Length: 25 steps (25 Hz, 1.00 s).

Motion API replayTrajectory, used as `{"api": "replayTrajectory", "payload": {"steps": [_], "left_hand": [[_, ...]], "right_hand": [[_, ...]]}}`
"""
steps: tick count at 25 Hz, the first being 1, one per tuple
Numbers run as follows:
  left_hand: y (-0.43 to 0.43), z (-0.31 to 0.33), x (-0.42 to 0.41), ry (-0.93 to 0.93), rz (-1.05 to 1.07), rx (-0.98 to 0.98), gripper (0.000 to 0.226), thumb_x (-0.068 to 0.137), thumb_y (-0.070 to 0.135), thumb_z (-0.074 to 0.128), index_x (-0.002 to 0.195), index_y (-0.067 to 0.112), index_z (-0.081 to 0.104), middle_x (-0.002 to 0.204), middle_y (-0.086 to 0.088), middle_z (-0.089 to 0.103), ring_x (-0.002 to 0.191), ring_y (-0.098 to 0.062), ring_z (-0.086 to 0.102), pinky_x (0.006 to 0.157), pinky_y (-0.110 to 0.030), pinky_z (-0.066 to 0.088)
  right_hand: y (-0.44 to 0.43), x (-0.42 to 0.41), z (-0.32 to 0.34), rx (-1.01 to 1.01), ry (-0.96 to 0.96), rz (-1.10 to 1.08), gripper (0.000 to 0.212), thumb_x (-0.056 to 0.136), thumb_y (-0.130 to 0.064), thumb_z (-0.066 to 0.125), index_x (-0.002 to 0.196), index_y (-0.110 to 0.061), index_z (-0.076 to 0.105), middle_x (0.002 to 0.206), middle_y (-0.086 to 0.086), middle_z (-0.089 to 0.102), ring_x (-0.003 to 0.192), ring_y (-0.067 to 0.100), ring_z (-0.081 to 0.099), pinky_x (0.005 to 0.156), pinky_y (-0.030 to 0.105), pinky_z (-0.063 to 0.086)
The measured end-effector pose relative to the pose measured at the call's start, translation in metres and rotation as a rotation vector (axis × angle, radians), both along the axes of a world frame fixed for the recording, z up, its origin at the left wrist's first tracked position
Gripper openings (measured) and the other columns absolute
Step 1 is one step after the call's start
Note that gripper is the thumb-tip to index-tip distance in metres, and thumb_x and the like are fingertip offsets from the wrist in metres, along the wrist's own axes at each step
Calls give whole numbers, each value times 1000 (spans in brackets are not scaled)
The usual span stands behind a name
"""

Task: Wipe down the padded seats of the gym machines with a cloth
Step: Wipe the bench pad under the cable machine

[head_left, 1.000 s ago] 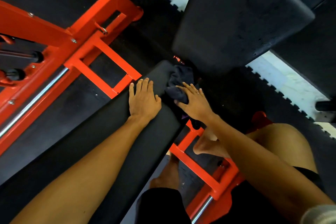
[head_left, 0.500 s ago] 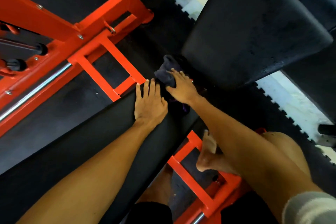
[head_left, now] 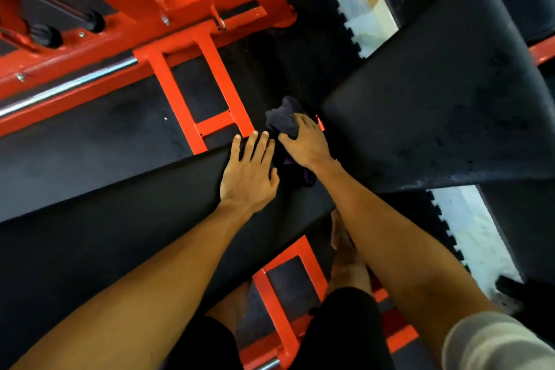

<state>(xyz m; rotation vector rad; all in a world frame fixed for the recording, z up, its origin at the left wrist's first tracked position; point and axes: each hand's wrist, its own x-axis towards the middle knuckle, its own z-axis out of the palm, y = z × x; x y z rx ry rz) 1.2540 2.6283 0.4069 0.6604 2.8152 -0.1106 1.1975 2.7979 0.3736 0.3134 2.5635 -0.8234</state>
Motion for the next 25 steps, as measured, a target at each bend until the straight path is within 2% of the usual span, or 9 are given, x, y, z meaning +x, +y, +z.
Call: {"api": "replayTrajectory", "payload": {"steps": [2,5,10,14,16,18,20,22,25], "left_hand": [[2,2,-2,20,1,30,64,96,40,35,150,6,44,158,-13,40,150,-29,29,124,-54,14],[3,4,-1,17,5,33,62,96,40,40,150,9,45,158,-12,41,149,-29,31,124,-53,15],[4,8,2,-18,49,-31,65,100,44,38,157,14,34,165,-10,29,153,-27,22,125,-52,14],[6,11,-4,3,64,-16,60,97,43,44,148,11,49,157,-12,42,149,-29,31,124,-51,18],[6,11,-5,8,64,-31,56,97,43,45,140,9,56,150,-12,49,144,-30,37,124,-51,20],[5,11,-2,-6,81,-23,57,99,44,43,146,13,51,155,-11,45,148,-28,33,125,-50,18],[5,10,1,-3,89,-16,61,100,45,40,155,16,39,163,-8,33,153,-25,24,126,-48,15],[4,9,1,2,92,-15,63,101,46,37,157,18,34,165,-6,29,154,-24,20,126,-48,15],[4,8,0,11,99,-13,63,100,47,37,157,19,34,165,-6,29,154,-23,21,125,-48,15]], "right_hand": [[-8,-9,2,-4,55,144,57,93,-38,64,141,-8,55,144,11,58,139,30,47,119,43,29],[9,-17,2,-91,93,273,49,91,-33,68,133,-8,62,135,13,64,128,33,56,112,41,36],[43,-49,-3,-143,-293,162,49,94,-47,60,137,-23,55,135,7,62,121,33,59,96,40,47],[14,-39,5,-168,0,390,51,86,-43,63,130,-17,61,129,8,67,121,32,60,108,41,41],[6,-36,5,-202,33,465,54,84,-42,63,131,-15,60,130,8,67,121,30,59,112,41,37],[16,-37,0,-217,12,508,60,83,-46,58,134,-15,58,133,8,65,123,30,58,112,41,38],[39,-42,-10,-227,-65,444,52,86,-43,58,132,-19,59,131,6,65,120,30,59,103,39,43],[57,-46,-15,-253,-199,262,41,92,-39,58,131,-26,57,130,2,65,117,28,61,92,36,46],[39,-40,-16,-246,-210,60,48,94,-40,60,137,-20,53,138,6,59,125,30,57,102,40,45]]}}
